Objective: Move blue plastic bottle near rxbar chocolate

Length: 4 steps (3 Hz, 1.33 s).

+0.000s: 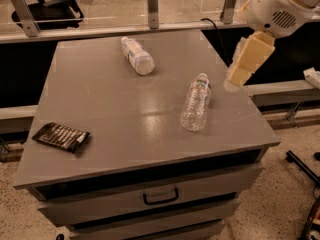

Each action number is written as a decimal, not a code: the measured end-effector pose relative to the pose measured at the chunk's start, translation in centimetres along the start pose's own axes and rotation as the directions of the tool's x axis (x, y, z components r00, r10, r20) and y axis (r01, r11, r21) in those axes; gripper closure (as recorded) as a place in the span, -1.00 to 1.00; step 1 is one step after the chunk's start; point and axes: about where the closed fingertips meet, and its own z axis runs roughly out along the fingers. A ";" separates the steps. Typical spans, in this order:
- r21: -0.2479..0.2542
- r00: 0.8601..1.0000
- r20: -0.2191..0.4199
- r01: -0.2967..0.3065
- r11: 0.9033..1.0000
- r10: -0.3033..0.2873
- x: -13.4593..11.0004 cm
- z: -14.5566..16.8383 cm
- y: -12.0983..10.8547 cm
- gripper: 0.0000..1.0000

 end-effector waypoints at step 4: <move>0.002 0.968 0.211 -0.140 0.990 0.137 -11.5 10.3 -9.3 -1.00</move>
Offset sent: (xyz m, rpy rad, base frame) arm 0.1640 0.1223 0.0041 0.3453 -0.0826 -0.0888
